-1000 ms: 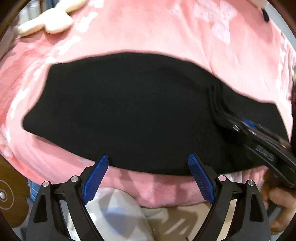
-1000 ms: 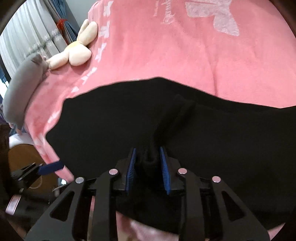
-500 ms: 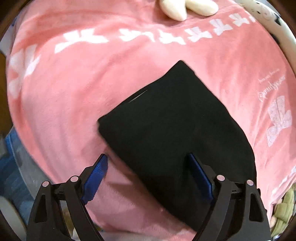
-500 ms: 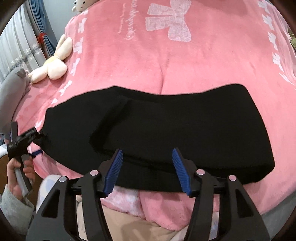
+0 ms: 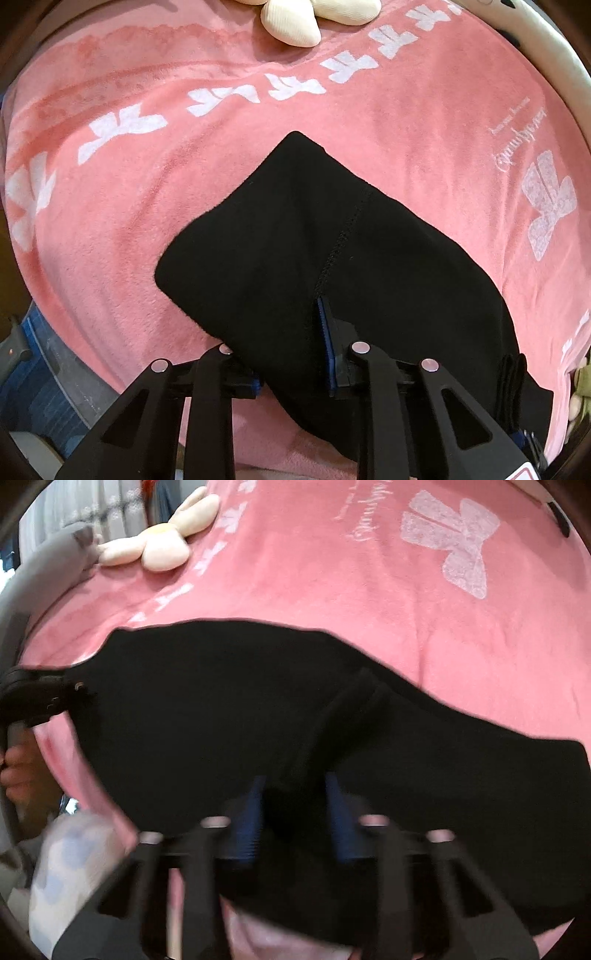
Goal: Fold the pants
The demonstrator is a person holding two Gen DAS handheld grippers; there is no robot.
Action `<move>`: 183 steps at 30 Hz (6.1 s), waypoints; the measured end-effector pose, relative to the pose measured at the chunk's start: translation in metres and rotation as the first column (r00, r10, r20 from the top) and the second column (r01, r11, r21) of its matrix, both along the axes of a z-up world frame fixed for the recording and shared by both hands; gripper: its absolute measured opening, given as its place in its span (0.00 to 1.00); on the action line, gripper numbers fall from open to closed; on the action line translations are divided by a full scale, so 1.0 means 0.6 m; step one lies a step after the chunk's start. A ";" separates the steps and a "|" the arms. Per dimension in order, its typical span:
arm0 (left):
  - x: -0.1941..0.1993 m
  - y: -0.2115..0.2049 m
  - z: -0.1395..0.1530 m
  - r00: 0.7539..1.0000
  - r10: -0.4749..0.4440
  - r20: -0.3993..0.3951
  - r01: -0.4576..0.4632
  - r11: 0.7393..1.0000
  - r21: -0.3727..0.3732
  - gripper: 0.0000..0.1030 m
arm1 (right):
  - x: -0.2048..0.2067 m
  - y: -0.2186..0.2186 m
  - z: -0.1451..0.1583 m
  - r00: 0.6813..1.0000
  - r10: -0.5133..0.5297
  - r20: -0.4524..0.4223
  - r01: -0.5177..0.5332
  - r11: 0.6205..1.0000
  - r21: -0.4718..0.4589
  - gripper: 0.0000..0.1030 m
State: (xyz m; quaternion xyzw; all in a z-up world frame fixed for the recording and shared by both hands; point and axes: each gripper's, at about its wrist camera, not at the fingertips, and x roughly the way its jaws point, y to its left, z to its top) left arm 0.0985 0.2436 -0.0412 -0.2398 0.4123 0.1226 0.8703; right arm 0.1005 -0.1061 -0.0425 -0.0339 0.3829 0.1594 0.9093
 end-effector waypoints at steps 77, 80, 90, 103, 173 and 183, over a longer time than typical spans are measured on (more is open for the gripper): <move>-0.121 -0.274 0.083 0.912 -0.405 -0.057 0.409 0.896 0.171 0.73 | -0.068 -0.211 0.204 0.985 -0.149 0.087 0.108 0.925 0.364 0.16; -0.114 -0.297 0.076 0.904 -0.422 -0.063 0.427 0.890 0.158 0.73 | -0.061 -0.279 0.092 0.957 -0.275 -0.094 0.290 0.903 0.316 0.17; -0.088 -0.384 0.076 0.864 -0.494 -0.093 0.502 0.841 0.200 0.76 | -0.055 -0.317 0.028 0.938 -0.300 -0.174 0.343 0.873 0.346 0.41; -0.072 -0.422 0.052 0.844 -0.515 -0.149 0.536 0.816 0.214 0.76 | -0.032 -0.333 0.019 0.926 -0.284 -0.250 0.374 0.791 0.485 0.59; -0.082 -0.401 0.037 0.846 -0.503 -0.177 0.527 0.839 0.135 0.79 | 0.028 -0.349 0.062 0.947 -0.301 -0.109 0.319 0.917 0.239 0.21; -0.093 -0.421 0.030 0.843 -0.502 -0.194 0.534 0.826 0.182 0.80 | -0.087 -0.332 0.006 0.934 -0.242 -0.261 0.333 0.853 0.401 0.50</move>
